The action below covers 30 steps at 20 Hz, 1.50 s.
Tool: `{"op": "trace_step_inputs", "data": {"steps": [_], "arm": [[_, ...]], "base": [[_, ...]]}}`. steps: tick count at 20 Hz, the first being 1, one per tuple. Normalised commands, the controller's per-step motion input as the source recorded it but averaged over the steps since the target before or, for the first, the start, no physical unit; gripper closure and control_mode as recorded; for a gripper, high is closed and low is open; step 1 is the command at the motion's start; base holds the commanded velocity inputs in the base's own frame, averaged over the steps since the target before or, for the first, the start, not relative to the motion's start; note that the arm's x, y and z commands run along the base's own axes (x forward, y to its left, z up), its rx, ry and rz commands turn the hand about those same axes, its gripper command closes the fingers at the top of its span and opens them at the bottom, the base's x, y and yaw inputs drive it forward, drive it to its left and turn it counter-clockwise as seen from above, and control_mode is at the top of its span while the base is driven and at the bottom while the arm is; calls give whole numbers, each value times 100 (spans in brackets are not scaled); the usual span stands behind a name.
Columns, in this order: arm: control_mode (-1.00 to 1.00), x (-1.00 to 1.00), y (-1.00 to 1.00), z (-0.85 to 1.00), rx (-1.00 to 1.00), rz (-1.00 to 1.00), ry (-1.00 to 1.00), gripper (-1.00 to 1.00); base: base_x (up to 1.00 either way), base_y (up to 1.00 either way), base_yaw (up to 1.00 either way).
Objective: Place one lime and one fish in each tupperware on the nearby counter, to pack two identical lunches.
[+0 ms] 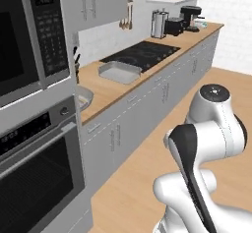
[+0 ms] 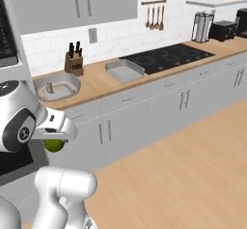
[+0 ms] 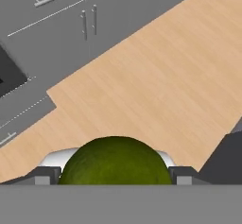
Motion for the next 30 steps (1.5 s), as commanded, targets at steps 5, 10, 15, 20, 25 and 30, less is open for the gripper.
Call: {"op": "trace_step_inputs", "data": {"steps": [5, 10, 15, 20, 25, 30], "arm": [[100, 0, 0, 0, 0, 0, 0, 100], [100, 0, 0, 0, 0, 0, 0, 100], [100, 0, 0, 0, 0, 0, 0, 100], [100, 0, 0, 0, 0, 0, 0, 100], [100, 0, 0, 0, 0, 0, 0, 100], [100, 0, 0, 0, 0, 0, 0, 100]], "base": [[81, 0, -8], [84, 0, 0], [100, -1, 0], [100, -42, 21], [68, -74, 65], [64, -11, 88]]}}
